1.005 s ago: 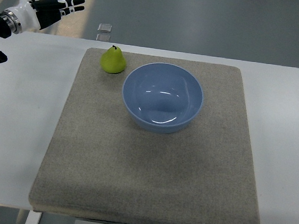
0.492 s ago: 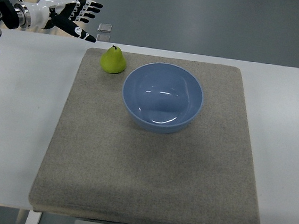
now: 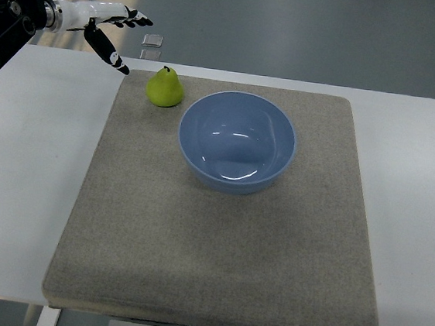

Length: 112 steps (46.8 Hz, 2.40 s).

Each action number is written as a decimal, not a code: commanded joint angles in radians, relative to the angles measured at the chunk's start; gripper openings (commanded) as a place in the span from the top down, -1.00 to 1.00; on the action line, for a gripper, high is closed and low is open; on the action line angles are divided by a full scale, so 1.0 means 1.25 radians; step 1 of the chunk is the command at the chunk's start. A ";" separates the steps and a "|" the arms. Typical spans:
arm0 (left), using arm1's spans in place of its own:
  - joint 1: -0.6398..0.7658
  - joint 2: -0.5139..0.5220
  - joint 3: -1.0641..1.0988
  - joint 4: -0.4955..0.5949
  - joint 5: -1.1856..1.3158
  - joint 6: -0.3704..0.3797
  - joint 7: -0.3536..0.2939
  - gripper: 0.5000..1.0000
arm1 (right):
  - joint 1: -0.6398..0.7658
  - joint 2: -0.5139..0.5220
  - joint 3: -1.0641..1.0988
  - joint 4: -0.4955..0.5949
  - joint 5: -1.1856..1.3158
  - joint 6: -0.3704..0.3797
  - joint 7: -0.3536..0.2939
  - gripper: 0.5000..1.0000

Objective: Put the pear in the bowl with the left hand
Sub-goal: 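Reach the left hand forward and lower it beside the green pear, then close the left hand fingers around the green pear, then lift the pear upward with the left hand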

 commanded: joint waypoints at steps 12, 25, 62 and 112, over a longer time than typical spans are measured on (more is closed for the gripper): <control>0.001 -0.017 0.101 -0.052 0.000 0.004 0.000 -0.98 | 0.000 0.000 0.000 0.000 0.000 0.000 0.000 -0.70; 0.013 -0.050 0.163 -0.043 0.005 0.120 0.003 -0.97 | 0.000 0.000 0.000 0.000 0.000 0.000 0.000 -0.70; 0.077 -0.100 0.173 -0.035 0.000 0.211 0.006 -0.89 | 0.000 0.000 0.000 0.000 0.000 0.000 0.000 -0.69; 0.008 0.003 0.152 -0.135 -0.062 0.147 -0.001 1.00 | 0.000 0.000 0.000 0.000 0.000 0.000 0.000 -0.70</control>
